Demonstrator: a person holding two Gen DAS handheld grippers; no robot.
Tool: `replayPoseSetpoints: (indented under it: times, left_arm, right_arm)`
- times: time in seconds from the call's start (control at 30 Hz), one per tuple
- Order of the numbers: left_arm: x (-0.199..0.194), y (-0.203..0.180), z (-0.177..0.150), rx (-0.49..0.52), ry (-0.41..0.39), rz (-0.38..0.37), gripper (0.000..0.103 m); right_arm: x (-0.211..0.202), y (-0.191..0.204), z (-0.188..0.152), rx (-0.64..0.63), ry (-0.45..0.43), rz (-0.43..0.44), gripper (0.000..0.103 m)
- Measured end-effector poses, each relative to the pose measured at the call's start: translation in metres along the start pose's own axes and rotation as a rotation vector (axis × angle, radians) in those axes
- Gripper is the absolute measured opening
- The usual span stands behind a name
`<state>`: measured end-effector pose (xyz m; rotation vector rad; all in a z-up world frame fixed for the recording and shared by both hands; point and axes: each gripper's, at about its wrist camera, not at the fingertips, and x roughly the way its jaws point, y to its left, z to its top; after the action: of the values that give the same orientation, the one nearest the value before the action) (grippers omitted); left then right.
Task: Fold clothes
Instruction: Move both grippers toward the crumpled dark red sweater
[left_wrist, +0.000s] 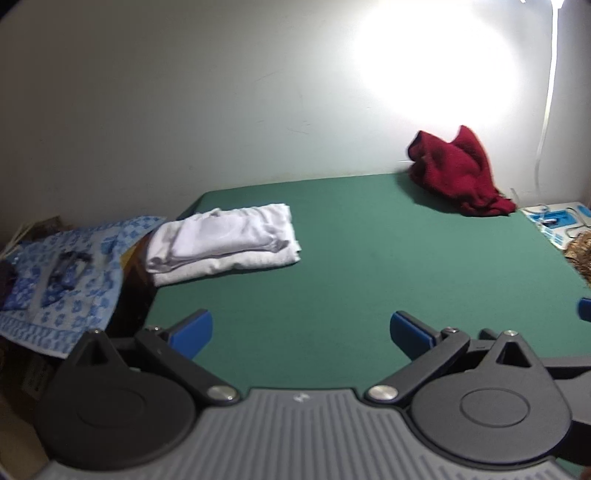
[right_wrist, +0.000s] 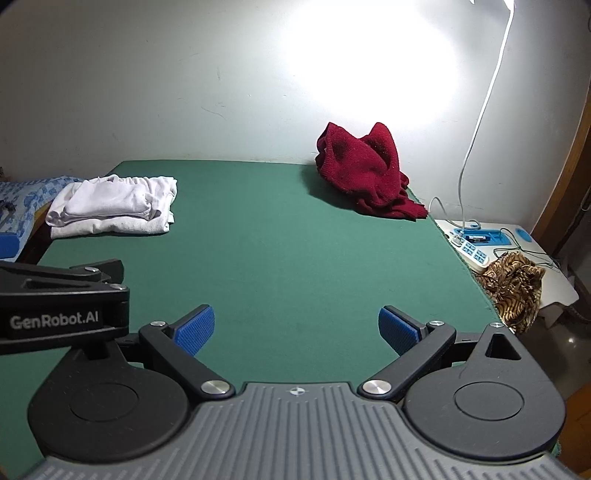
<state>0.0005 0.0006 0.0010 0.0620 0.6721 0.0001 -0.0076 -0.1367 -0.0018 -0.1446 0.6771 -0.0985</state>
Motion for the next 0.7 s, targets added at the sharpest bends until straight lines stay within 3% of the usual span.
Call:
replayPoseSetpoints:
  times: [0.17, 0.33, 0.47, 0.7]
  left_arm:
    - [-0.009, 0.010, 0.010, -0.078, -0.019, -0.147, 0.102]
    - [-0.012, 0.009, 0.033, -0.064, 0.026, -0.130, 0.102]
    - [-0.020, -0.053, 0.080, 0.012, 0.009, -0.034, 0.102]
    - [-0.025, -0.122, 0.150, 0.120, -0.064, 0.002, 0.102]
  right_arm:
    - [0.004, -0.023, 0.002, 0.076, 0.014, 0.014, 0.098]
    - [0.008, -0.046, 0.003, 0.152, 0.027, 0.028, 0.097]
    - [0.015, -0.078, 0.020, 0.152, 0.019, 0.029, 0.097]
    - [0.033, -0.147, 0.062, 0.098, -0.010, 0.021, 0.097]
